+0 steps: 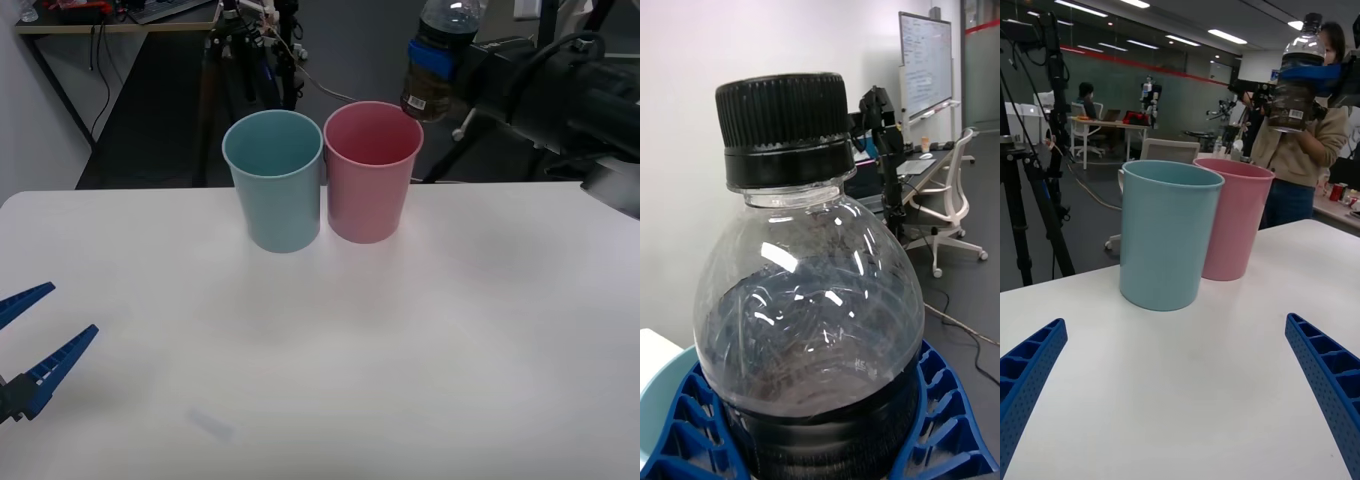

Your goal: Grasp the object on the table and drop it into the matching bin: aluminum can to the light blue bin, PET bottle to the pink bin.

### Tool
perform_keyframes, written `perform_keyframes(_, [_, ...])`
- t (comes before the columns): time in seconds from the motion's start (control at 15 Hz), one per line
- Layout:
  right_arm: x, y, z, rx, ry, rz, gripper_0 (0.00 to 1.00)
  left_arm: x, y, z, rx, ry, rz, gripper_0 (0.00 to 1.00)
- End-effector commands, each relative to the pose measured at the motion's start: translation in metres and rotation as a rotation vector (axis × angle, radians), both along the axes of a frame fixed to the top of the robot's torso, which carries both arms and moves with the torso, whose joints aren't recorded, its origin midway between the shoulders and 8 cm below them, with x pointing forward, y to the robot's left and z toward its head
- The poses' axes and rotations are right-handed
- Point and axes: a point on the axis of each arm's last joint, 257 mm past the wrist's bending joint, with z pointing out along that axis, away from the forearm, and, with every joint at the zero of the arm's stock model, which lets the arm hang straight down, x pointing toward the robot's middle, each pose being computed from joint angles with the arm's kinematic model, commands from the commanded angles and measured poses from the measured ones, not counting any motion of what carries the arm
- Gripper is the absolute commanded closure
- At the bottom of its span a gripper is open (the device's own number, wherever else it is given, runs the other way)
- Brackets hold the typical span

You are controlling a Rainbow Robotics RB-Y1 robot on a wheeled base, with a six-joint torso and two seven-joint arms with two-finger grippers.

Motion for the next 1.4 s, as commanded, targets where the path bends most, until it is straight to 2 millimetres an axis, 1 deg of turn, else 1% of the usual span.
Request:
perform_keyframes(0.07, [0.016, 0.013, -0.006, -0.006, 0.003, -0.015, 1.0, 0.0, 0.0, 0.0, 0.0, 0.0, 0.0, 0.0])
perform_keyframes(0.2, [0.027, 0.025, -0.012, -0.006, 0.004, -0.029, 1.0, 0.0, 0.0, 0.0, 0.0, 0.0, 0.0, 0.0])
perform_keyframes(0.4, [0.039, 0.034, -0.016, -0.014, -0.007, -0.043, 1.0, 0.0, 0.0, 0.0, 0.0, 0.0, 0.0, 0.0])
perform_keyframes(0.6, [0.05, 0.038, -0.021, -0.024, -0.013, -0.061, 1.0, 0.0, 0.0, 0.0, 0.0, 0.0, 0.0, 0.0])
perform_keyframes(1.0, [0.047, 0.06, -0.029, -0.023, -0.015, -0.036, 1.0, 0.0, 0.0, 0.0, 0.0, 0.0, 0.0, 0.0])
perform_keyframes(1.13, [0.05, 0.061, -0.032, -0.028, -0.017, -0.042, 1.0, 0.0, 0.0, 0.0, 0.0, 0.0, 0.0, 0.0])
perform_keyframes(1.33, [0.051, 0.061, -0.031, -0.021, -0.017, -0.045, 1.0, 0.0, 0.0, 0.0, 0.0, 0.0, 0.0, 0.0])
perform_keyframes(1.4, [0.052, 0.06, -0.028, -0.019, -0.022, -0.049, 0.79, 0.0, 0.0, 0.0, 0.0, 0.0, 0.0, 0.0])
